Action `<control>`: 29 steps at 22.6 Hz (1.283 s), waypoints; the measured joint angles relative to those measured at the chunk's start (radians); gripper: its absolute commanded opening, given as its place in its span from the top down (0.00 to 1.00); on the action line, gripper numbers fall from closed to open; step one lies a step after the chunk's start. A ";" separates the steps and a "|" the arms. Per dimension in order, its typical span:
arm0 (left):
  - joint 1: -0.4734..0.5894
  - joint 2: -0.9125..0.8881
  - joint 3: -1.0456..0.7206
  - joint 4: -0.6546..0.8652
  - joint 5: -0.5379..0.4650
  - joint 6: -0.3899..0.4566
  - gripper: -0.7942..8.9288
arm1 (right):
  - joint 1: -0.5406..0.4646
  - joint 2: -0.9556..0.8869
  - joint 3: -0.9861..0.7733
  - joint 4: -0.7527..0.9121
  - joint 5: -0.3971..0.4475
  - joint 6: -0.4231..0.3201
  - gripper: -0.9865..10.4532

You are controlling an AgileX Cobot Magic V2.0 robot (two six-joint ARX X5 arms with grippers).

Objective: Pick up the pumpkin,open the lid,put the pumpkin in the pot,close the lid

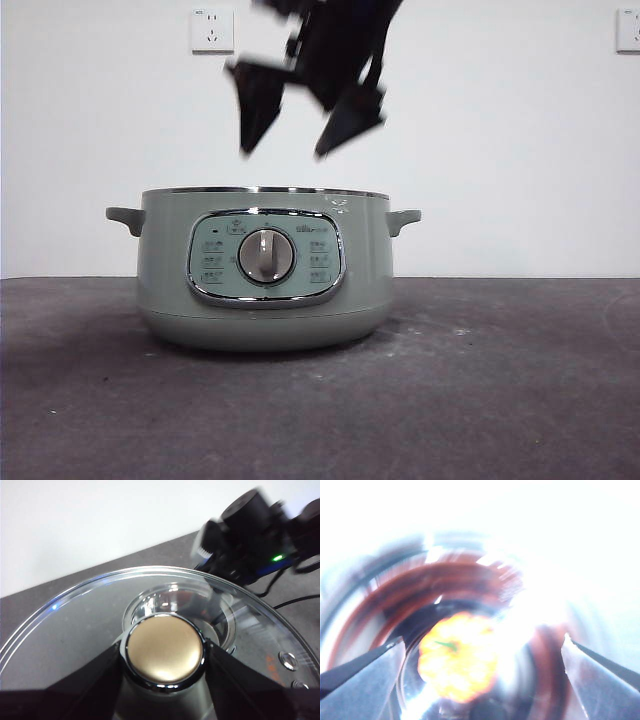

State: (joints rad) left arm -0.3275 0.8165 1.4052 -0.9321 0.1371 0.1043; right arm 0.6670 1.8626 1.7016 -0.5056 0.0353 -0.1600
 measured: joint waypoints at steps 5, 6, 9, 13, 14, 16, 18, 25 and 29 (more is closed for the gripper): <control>0.000 0.157 0.000 0.127 0.086 0.002 0.93 | -0.017 -0.320 0.000 -0.133 0.073 0.104 0.37; 0.000 0.190 0.000 0.142 0.093 0.006 0.93 | -0.019 -0.366 0.000 -0.155 0.073 0.115 0.37; -0.008 0.297 0.000 0.221 0.098 0.017 0.93 | -0.019 -0.502 0.002 -0.259 0.069 0.128 0.37; -0.022 0.385 0.000 0.303 0.099 0.020 0.93 | -0.019 -0.585 0.002 -0.355 0.056 0.133 0.37; -0.027 0.412 0.000 0.325 0.102 0.022 0.93 | -0.019 -0.606 0.002 -0.382 0.038 0.139 0.37; -0.037 0.457 0.000 0.359 0.114 0.027 0.93 | -0.019 -0.633 0.002 -0.418 0.004 0.149 0.37; -0.051 0.502 0.000 0.390 0.117 0.028 0.93 | -0.019 -0.656 0.002 -0.444 -0.008 0.154 0.37; -0.083 0.644 0.000 0.478 0.117 0.045 0.93 | -0.019 -0.708 0.002 -0.482 -0.010 0.157 0.37; -0.087 0.712 0.000 0.528 0.117 0.046 0.93 | -0.019 -0.720 0.002 -0.497 -0.010 0.157 0.37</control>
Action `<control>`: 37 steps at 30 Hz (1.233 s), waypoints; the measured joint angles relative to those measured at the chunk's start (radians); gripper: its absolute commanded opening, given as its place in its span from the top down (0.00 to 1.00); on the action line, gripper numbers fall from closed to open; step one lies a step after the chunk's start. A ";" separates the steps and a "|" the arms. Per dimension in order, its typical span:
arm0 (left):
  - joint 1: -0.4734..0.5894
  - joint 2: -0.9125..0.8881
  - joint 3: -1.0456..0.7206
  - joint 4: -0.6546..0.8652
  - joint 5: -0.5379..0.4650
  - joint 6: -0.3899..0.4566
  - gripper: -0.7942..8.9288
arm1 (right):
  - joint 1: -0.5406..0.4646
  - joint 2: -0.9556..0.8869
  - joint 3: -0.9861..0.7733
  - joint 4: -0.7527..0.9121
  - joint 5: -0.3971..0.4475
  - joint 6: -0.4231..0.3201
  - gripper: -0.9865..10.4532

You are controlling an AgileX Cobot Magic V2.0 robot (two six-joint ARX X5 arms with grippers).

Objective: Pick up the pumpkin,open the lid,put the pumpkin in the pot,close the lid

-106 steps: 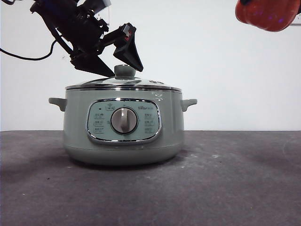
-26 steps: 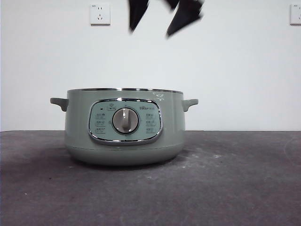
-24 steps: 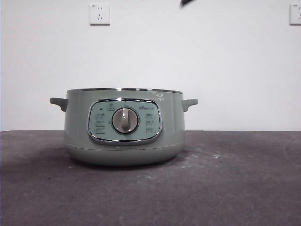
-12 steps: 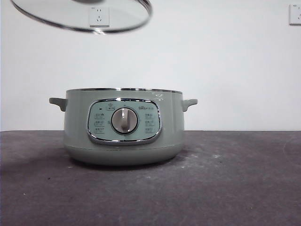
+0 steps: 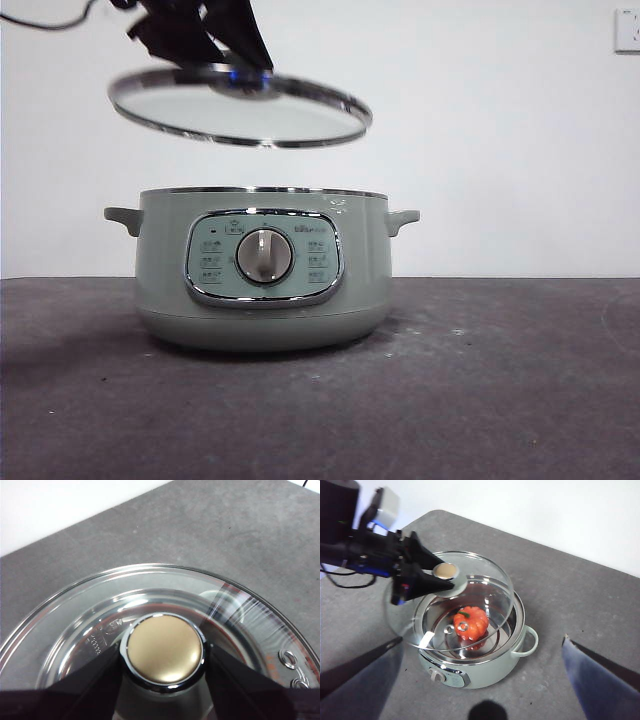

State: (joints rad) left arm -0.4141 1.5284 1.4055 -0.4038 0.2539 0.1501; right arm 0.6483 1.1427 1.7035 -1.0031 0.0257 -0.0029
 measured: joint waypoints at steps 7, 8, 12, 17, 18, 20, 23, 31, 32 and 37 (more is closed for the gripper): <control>-0.002 0.084 0.000 0.053 0.000 0.000 0.93 | 0.000 -0.002 0.000 -0.018 0.000 0.000 0.37; -0.002 0.094 0.000 0.060 0.000 0.000 0.93 | 0.000 -0.002 0.000 -0.019 0.000 0.000 0.37; -0.003 0.121 0.000 0.078 0.000 0.000 0.93 | 0.000 -0.002 0.000 -0.019 0.000 0.000 0.37; -0.003 0.136 0.000 0.086 0.000 0.000 0.93 | 0.000 -0.002 0.000 -0.021 0.000 0.000 0.37; -0.003 0.140 0.000 0.088 0.000 0.000 0.93 | 0.000 -0.002 0.000 -0.020 0.000 0.000 0.37; -0.003 0.150 0.000 0.092 0.000 0.000 0.93 | 0.000 -0.002 0.000 -0.021 0.000 -0.001 0.37; -0.004 0.162 0.000 0.090 0.002 0.003 0.93 | 0.000 -0.002 0.000 -0.021 0.000 -0.001 0.37; -0.013 0.167 0.000 0.081 -0.001 0.003 0.93 | 0.000 -0.002 0.000 -0.021 0.000 -0.001 0.37; -0.013 0.167 0.000 0.075 -0.007 0.003 0.93 | 0.000 -0.002 0.000 -0.021 0.000 -0.001 0.37; -0.016 0.167 0.001 0.046 -0.034 0.003 0.93 | 0.000 -0.002 0.000 -0.021 0.000 -0.001 0.37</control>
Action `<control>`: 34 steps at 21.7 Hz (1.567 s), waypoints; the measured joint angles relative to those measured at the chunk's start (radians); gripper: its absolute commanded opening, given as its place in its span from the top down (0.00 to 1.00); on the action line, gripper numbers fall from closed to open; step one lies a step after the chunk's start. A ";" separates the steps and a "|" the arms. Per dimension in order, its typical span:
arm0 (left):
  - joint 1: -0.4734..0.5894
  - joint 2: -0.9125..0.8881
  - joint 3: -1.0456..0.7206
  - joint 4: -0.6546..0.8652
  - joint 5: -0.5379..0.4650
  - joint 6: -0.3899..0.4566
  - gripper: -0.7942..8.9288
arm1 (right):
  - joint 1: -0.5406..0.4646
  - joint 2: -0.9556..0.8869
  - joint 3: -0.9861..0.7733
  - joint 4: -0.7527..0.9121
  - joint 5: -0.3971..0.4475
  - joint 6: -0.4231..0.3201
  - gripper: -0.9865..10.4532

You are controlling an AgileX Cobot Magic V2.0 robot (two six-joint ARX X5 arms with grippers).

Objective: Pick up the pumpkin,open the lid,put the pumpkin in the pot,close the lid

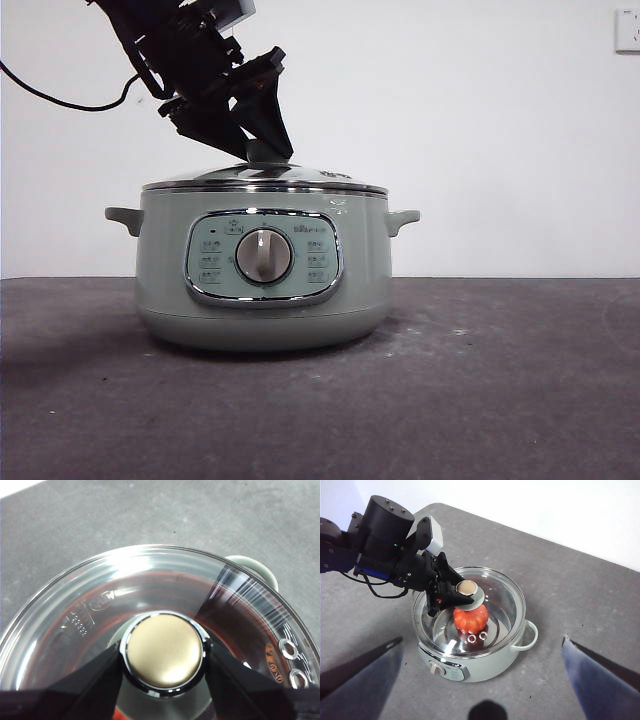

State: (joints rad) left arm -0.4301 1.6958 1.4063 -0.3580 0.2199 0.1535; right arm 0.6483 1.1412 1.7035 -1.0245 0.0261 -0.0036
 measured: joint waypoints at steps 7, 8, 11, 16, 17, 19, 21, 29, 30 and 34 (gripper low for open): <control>0.000 0.000 0.007 -0.020 -0.001 0.000 0.59 | 0.000 0.000 0.000 0.000 0.000 0.000 0.37; 0.000 0.000 0.008 -0.024 -0.001 0.000 0.49 | 0.000 0.000 0.000 -0.001 0.000 0.000 0.37; 0.000 0.000 0.009 -0.025 -0.001 -0.001 0.39 | 0.000 0.000 0.000 -0.016 0.000 0.000 0.37; 0.000 -0.001 0.011 -0.049 -0.005 0.000 0.39 | 0.000 0.000 0.000 -0.066 0.000 0.000 0.37; 0.000 -0.004 0.011 -0.057 -0.005 0.000 0.39 | 0.000 0.000 0.000 -0.080 0.000 0.000 0.37; 0.000 -0.016 0.011 -0.069 -0.005 0.000 0.39 | 0.000 0.000 0.000 -0.109 0.000 0.000 0.37; 0.000 -0.037 0.011 -0.080 -0.006 0.000 0.39 | 0.000 0.000 0.000 -0.131 -0.013 0.000 0.37; 0.000 -0.303 0.015 -0.348 0.020 -0.001 0.40 | 0.000 0.000 0.000 -0.247 -0.159 0.000 0.37; 0.000 -0.349 0.015 -0.398 0.049 -0.001 0.41 | 0.000 0.001 0.000 -0.264 -0.174 0.000 0.37; 0.000 -0.509 0.020 -0.563 0.120 -0.019 0.68 | 0.000 0.003 0.000 -0.311 -0.256 0.000 0.59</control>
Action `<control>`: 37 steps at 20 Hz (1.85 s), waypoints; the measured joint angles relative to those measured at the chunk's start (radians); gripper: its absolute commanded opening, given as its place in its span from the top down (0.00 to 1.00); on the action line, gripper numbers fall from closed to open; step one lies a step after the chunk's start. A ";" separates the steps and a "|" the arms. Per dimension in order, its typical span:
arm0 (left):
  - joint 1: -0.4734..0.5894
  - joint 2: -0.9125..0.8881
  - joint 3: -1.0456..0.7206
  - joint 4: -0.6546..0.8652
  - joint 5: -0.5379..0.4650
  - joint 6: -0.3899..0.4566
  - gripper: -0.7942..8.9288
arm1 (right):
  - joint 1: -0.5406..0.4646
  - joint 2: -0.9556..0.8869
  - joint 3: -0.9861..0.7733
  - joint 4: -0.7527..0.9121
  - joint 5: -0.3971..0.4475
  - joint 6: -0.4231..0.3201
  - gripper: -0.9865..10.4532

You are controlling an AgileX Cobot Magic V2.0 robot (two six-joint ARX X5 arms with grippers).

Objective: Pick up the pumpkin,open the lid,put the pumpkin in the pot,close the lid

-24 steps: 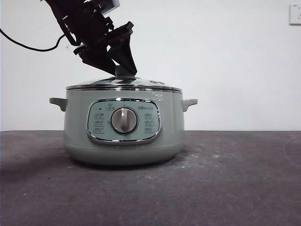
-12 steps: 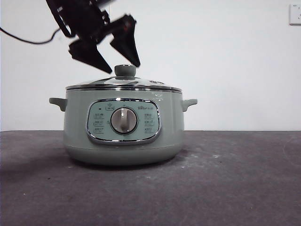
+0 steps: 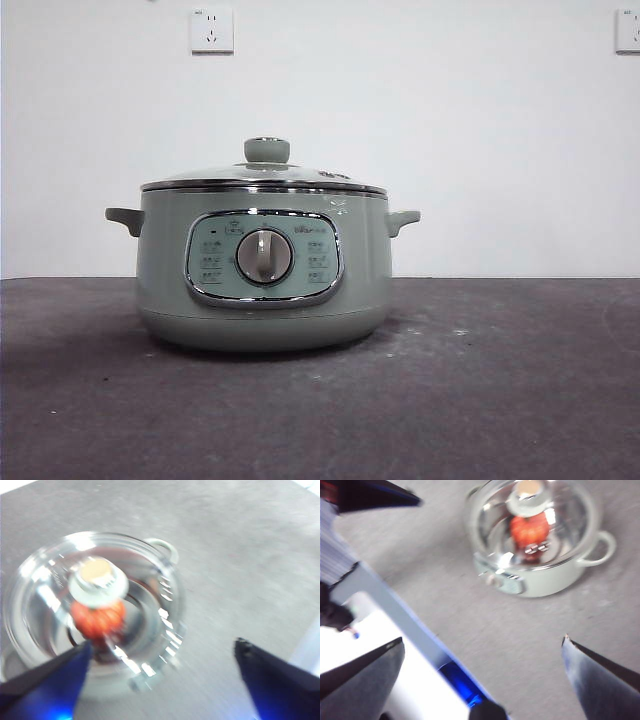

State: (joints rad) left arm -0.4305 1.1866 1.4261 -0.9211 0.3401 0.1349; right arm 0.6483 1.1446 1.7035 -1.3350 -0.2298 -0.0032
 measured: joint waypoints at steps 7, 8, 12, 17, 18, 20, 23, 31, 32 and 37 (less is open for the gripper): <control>0.000 -0.095 0.001 -0.152 0.075 -0.005 0.93 | 0.000 0.001 0.000 -0.017 -0.005 -0.012 0.91; 0.000 -0.095 0.001 -0.155 0.075 -0.005 0.92 | 0.000 0.001 0.000 -0.017 -0.005 -0.011 0.91; 0.000 -0.095 0.001 -0.155 0.075 -0.008 0.92 | 0.000 0.000 0.000 -0.017 -0.005 -0.007 0.91; 0.000 -0.095 0.001 -0.155 0.075 -0.008 0.92 | 0.000 -0.004 0.000 -0.017 -0.005 -0.007 0.91; 0.000 -0.095 0.001 -0.155 0.075 -0.008 0.92 | 0.000 -0.005 0.000 -0.017 -0.005 -0.007 0.91; 0.000 -0.095 0.001 -0.155 0.075 -0.008 0.92 | 0.000 -0.005 0.000 -0.017 -0.005 -0.007 0.91; 0.000 -0.095 0.001 -0.153 0.074 -0.008 0.92 | 0.000 -0.005 0.000 -0.017 -0.005 -0.007 0.91; 0.225 -0.266 -0.090 0.316 0.080 0.038 0.92 | 0.000 -0.005 0.000 -0.018 -0.004 -0.007 0.91; 0.260 -0.315 -0.155 0.421 0.080 0.036 0.92 | 0.000 -0.005 0.000 -0.018 -0.004 -0.007 0.91; 0.385 -0.582 -0.603 0.845 -0.014 0.029 0.92 | 0.000 -0.005 0.000 -0.018 -0.004 -0.007 0.91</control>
State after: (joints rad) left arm -0.0456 0.6048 0.8234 -0.0761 0.3264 0.1638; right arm 0.6483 1.1393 1.7035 -1.3525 -0.2340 -0.0101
